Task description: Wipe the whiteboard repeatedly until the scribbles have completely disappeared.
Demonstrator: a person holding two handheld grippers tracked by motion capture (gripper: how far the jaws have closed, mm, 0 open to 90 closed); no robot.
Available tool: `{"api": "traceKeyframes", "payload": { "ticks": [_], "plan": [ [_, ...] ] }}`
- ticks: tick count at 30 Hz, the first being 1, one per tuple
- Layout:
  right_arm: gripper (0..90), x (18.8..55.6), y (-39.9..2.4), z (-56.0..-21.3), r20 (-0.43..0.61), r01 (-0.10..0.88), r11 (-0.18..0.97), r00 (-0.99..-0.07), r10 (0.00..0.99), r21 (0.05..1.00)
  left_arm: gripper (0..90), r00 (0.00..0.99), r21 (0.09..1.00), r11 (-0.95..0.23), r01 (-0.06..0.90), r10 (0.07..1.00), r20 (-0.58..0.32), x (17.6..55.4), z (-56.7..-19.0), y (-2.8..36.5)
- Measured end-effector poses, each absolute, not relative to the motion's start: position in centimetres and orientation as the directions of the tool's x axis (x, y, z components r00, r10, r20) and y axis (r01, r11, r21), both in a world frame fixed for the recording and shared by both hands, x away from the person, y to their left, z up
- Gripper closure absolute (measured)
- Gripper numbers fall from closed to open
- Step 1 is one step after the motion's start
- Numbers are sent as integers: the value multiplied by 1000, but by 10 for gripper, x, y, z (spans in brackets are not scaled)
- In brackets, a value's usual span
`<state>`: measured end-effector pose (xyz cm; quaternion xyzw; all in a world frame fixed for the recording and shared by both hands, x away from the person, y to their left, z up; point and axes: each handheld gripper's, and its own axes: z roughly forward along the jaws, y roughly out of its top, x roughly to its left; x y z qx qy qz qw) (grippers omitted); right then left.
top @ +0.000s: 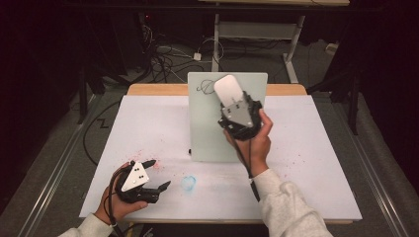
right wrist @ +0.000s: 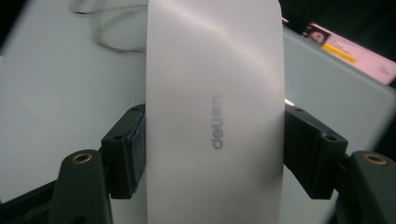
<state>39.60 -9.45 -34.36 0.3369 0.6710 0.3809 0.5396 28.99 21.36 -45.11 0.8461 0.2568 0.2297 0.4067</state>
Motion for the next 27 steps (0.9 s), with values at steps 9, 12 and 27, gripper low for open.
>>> {"api": "traceKeyframes", "payload": {
  "ticks": [9, 12, 27],
  "plan": [
    [312, 400, -142, -335, -384, 72, 391, -95, 919, 918, 184, 761, 804, -540, 249, 622, 182, 290, -451, 212],
    [312, 400, -136, -336, -384, 66, 390, -88, 919, 918, 184, 762, 804, -540, 249, 622, 181, 290, -451, 212],
    [312, 393, -48, -353, -525, 20, 549, -266, 808, 835, 184, 764, 809, -535, 242, 619, 181, 289, -450, 215]
  ]
}}
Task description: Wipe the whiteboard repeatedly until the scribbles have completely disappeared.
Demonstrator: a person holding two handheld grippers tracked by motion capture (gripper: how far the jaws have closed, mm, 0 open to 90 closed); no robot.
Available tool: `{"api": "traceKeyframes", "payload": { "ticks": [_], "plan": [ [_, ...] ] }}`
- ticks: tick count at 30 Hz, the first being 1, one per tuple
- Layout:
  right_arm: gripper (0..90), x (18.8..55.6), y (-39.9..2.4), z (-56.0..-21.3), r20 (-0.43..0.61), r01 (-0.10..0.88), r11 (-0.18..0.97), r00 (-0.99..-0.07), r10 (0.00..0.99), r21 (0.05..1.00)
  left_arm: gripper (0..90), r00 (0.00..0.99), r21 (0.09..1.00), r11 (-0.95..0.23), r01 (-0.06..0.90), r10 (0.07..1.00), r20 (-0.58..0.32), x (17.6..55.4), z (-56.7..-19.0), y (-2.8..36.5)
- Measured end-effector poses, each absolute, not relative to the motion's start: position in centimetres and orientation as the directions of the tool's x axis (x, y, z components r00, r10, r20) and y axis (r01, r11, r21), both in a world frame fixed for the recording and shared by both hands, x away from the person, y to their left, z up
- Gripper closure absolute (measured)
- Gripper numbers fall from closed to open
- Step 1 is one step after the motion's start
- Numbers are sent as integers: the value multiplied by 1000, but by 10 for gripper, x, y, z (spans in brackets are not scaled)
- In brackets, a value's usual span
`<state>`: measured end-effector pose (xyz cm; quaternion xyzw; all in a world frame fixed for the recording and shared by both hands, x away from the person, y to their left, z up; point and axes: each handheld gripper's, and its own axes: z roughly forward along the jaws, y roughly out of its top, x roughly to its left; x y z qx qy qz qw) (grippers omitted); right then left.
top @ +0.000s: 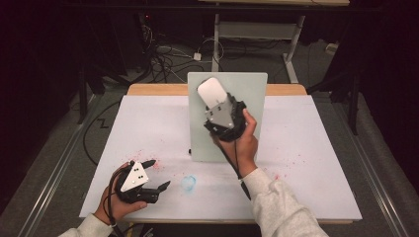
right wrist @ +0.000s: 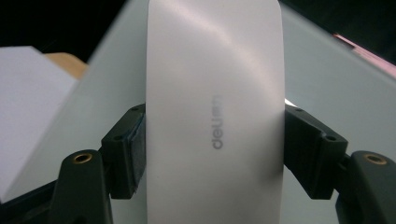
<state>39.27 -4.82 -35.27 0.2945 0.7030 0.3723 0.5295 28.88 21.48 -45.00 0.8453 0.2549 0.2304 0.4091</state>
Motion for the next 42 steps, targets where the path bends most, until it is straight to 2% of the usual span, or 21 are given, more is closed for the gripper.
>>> {"api": "traceKeyframes", "payload": {
  "ticks": [5, 10, 18, 22, 36, 42],
  "plan": [
    [312, 386, -31, -372, -584, -1, 608, -283, 761, 794, 184, 765, 809, -537, 238, 617, 185, 288, -449, 216],
    [312, 387, -36, -366, -584, -2, 608, -280, 762, 794, 184, 765, 809, -536, 240, 618, 182, 288, -450, 215],
    [312, 398, -68, -340, -501, 21, 516, -210, 840, 856, 184, 765, 808, -536, 244, 619, 179, 289, -450, 215],
    [312, 399, -76, -337, -464, 27, 480, -210, 860, 877, 184, 765, 808, -537, 243, 619, 181, 289, -450, 215],
    [312, 379, -42, -384, -559, 29, 593, -297, 774, 805, 184, 765, 809, -539, 236, 616, 188, 288, -450, 214],
    [312, 390, -43, -356, -515, 28, 545, -290, 807, 838, 184, 765, 810, -536, 239, 617, 182, 289, -450, 216]
  ]
}}
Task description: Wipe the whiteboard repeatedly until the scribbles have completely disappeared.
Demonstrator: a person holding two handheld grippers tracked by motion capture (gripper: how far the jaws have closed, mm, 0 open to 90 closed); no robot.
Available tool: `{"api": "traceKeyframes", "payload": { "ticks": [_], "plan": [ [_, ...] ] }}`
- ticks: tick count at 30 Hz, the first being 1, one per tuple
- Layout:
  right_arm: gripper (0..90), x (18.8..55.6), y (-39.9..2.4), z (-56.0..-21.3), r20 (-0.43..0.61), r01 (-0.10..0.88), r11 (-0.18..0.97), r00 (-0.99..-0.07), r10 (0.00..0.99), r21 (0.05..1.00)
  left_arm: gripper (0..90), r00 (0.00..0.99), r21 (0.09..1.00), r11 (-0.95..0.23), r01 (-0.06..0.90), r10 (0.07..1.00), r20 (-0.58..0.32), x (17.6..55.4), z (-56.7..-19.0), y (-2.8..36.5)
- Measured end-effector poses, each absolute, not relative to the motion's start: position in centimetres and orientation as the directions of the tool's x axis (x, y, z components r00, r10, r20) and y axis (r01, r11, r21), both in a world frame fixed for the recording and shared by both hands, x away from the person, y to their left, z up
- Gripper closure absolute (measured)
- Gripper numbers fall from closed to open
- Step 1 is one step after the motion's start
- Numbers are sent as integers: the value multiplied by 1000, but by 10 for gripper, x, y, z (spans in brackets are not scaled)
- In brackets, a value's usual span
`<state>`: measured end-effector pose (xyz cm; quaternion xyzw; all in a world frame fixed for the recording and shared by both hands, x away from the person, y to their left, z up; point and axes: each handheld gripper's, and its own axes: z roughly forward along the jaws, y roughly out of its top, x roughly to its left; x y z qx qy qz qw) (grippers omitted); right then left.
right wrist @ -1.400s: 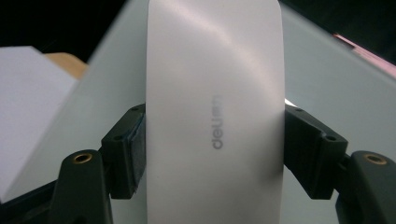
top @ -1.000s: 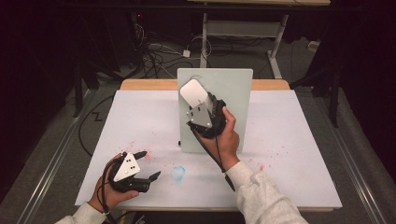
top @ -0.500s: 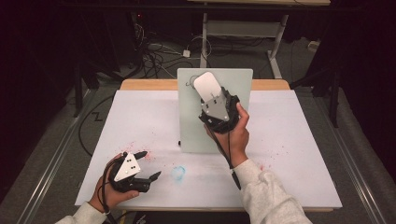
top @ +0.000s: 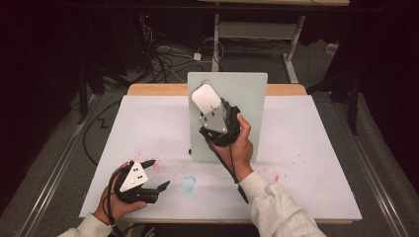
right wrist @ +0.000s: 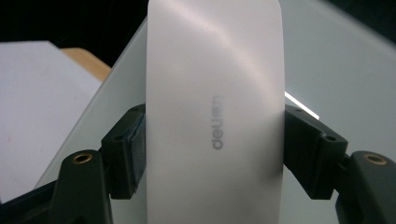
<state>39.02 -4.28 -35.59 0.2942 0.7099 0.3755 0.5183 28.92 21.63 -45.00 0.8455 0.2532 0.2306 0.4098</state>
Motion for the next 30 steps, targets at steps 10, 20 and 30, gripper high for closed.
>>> {"api": "traceKeyframes", "payload": {
  "ticks": [10, 20, 30],
  "plan": [
    [311, 403, -44, -327, -499, 23, 520, -244, 831, 854, 184, 765, 813, -532, 238, 618, 180, 289, -450, 217],
    [312, 386, -17, -370, -631, -4, 658, -292, 719, 753, 184, 768, 810, -536, 236, 614, 183, 288, -449, 216],
    [312, 402, -48, -333, -563, 21, 575, -181, 806, 818, 184, 767, 813, -532, 237, 616, 179, 288, -449, 217]
  ]
}}
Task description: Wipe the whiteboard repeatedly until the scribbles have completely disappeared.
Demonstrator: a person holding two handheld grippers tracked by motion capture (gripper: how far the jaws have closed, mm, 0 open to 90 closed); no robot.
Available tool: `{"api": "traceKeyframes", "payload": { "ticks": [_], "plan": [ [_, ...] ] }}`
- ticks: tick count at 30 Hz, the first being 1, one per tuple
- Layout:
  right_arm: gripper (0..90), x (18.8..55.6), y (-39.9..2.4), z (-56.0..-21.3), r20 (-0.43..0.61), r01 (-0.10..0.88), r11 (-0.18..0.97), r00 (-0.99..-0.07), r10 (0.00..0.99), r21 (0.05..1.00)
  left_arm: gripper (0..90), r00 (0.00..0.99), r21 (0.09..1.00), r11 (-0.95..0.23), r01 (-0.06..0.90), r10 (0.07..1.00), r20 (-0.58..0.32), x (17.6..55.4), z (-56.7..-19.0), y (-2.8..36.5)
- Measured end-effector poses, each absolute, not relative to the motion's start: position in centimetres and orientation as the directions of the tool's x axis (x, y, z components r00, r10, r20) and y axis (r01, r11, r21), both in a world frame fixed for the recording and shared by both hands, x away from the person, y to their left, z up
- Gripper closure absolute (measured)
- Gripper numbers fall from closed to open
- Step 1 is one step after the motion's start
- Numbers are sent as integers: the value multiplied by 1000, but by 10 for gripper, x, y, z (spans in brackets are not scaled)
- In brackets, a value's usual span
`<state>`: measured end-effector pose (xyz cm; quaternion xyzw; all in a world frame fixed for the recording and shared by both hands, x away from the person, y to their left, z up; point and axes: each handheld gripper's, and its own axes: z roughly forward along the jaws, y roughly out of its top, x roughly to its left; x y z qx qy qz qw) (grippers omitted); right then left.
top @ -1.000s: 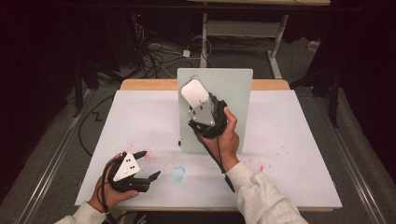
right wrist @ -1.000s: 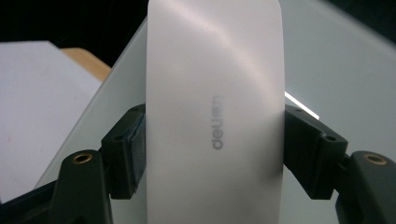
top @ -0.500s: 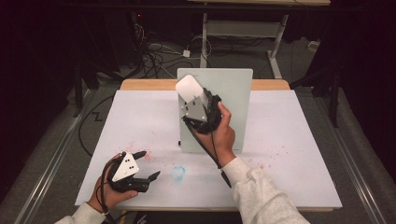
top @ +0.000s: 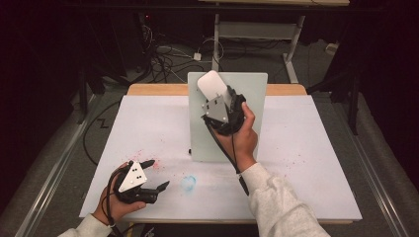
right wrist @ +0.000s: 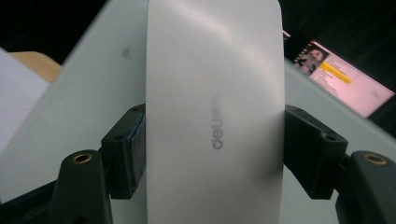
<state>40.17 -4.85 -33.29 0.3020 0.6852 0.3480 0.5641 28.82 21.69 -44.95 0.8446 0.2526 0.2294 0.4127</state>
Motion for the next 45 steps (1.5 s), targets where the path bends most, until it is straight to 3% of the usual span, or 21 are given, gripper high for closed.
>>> {"api": "traceKeyframes", "payload": {
  "ticks": [3, 7, 12, 15, 16, 25, 34, 45],
  "plan": [
    [312, 405, -53, -326, -533, 28, 545, -175, 828, 838, 184, 768, 814, -531, 236, 615, 178, 288, -449, 217],
    [312, 403, -40, -332, -575, 14, 587, -191, 796, 809, 184, 768, 815, -530, 236, 616, 178, 288, -449, 218],
    [312, 389, -15, -363, -655, 1, 681, -273, 705, 733, 184, 768, 817, -527, 235, 616, 176, 288, -449, 218],
    [312, 385, -11, -373, -689, -11, 714, -273, 671, 700, 184, 770, 815, -531, 232, 612, 179, 287, -449, 218],
    [312, 387, -15, -368, -666, -7, 696, -297, 684, 718, 184, 770, 815, -531, 232, 612, 179, 287, -449, 218],
    [312, 405, -87, -323, -485, 62, 500, -167, 859, 864, 184, 769, 813, -529, 242, 616, 171, 290, -451, 218],
    [312, 394, -85, -348, -542, 59, 559, -182, 821, 827, 184, 771, 810, -532, 247, 615, 168, 292, -452, 217],
    [312, 398, -94, -337, -500, 71, 519, -185, 846, 852, 184, 767, 814, -527, 246, 619, 169, 291, -451, 219]
  ]
}}
